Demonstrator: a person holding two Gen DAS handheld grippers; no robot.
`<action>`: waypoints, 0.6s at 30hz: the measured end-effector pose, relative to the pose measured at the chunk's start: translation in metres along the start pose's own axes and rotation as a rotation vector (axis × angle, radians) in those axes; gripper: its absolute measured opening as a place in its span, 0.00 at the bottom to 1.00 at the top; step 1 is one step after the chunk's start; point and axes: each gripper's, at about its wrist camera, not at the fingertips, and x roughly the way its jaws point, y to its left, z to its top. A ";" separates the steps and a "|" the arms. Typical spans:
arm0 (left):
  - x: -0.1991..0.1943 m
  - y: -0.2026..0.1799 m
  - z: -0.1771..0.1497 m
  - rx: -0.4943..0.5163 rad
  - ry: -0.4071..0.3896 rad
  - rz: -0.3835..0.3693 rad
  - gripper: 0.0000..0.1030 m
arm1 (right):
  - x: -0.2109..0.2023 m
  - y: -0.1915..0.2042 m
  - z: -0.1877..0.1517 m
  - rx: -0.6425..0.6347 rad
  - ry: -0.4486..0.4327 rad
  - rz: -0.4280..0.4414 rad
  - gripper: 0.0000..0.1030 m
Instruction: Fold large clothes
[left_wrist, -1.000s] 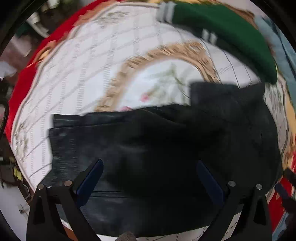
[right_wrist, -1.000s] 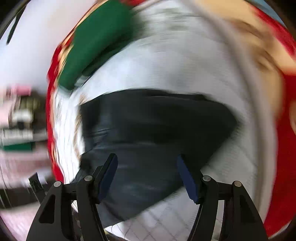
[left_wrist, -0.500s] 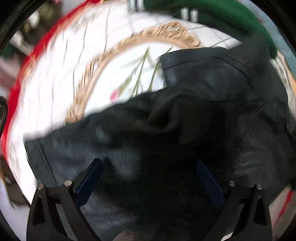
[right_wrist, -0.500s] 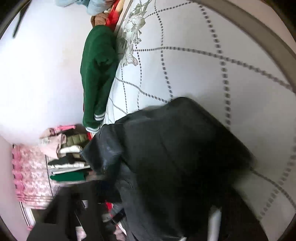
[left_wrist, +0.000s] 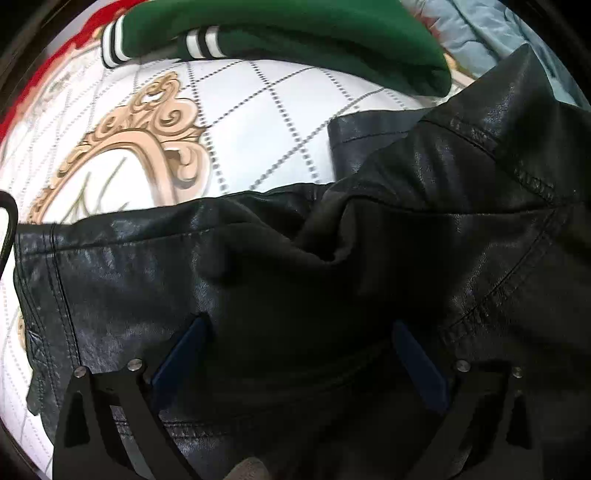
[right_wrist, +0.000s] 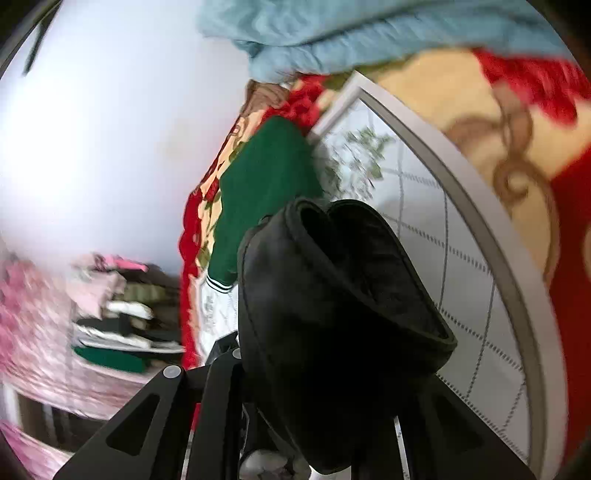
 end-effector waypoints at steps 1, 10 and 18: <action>-0.006 0.007 0.000 -0.033 0.002 -0.018 1.00 | -0.002 0.016 -0.001 -0.054 -0.003 -0.026 0.16; -0.113 0.187 -0.086 -0.553 -0.070 0.046 1.00 | 0.031 0.148 -0.080 -0.468 0.168 -0.024 0.16; -0.177 0.279 -0.180 -0.818 -0.138 0.215 1.00 | 0.146 0.182 -0.217 -0.673 0.484 -0.019 0.16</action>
